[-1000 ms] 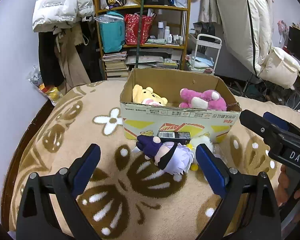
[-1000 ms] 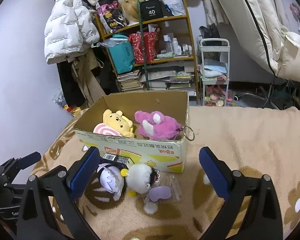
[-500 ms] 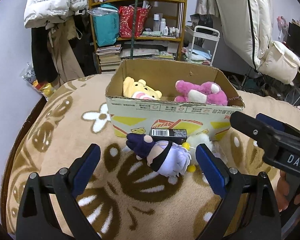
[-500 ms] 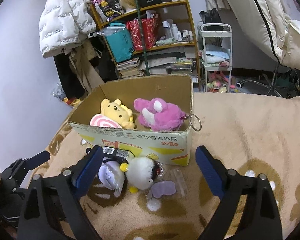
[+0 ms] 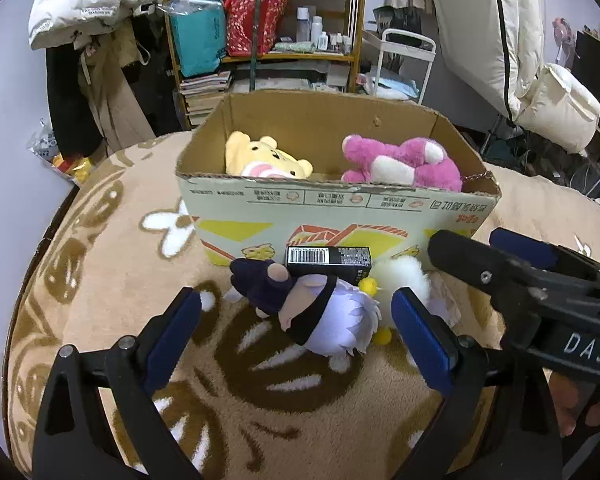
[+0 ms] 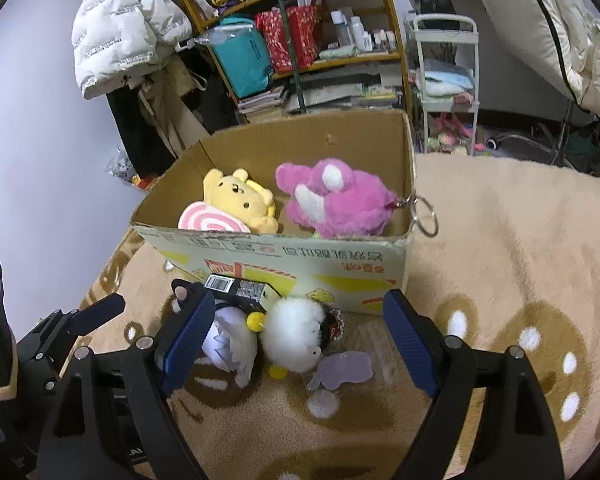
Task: Organize soft objects
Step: 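Lower the left tool onto the purple doll while the right tool approaches the white plush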
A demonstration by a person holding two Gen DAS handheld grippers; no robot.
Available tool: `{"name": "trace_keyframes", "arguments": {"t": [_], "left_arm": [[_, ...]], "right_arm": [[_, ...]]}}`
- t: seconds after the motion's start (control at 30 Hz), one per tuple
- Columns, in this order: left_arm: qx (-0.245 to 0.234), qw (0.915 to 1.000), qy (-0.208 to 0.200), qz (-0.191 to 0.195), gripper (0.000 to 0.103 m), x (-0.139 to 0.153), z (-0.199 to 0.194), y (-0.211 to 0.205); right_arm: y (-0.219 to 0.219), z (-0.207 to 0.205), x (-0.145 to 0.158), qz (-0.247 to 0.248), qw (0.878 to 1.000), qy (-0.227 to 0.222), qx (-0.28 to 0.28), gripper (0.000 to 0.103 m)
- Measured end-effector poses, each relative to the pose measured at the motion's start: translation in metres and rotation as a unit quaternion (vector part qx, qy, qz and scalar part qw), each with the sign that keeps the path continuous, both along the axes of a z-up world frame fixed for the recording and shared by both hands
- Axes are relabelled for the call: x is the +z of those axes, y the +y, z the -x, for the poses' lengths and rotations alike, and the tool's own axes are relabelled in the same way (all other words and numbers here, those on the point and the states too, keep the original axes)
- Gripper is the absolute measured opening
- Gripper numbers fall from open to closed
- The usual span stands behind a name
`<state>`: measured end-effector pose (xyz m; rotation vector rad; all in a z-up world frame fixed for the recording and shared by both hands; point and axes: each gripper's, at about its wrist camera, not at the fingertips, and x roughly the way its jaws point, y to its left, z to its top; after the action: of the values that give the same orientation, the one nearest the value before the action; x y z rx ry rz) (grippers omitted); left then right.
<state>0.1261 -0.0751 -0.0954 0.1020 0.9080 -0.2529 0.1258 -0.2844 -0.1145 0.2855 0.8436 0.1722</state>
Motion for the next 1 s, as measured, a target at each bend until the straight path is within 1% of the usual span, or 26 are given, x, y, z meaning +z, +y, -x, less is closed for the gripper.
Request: {"name": "trace_keyframes", "arguments": {"t": [0.23, 0.6, 1.0], "left_arm": [[-0.009, 0.9999, 0.011, -0.007, 0.095, -0.013, -0.008, -0.008], [-0.021, 0.9988, 0.04, -0.021, 0.095, -0.038, -0.019, -0.02], [0.004, 0.9969, 0.075, -0.024, 0.095, -0.057, -0.03, -0.014]], "right_arm": [[0.0, -0.014, -0.017, -0.02, 0.999, 0.031, -0.002, 0.09], [0.001, -0.029, -0.04, -0.033, 0.997, 0.069, 0.001, 0.09], [0.008, -0.036, -0.061, -0.032, 0.993, 0.109, 0.013, 0.09]]}}
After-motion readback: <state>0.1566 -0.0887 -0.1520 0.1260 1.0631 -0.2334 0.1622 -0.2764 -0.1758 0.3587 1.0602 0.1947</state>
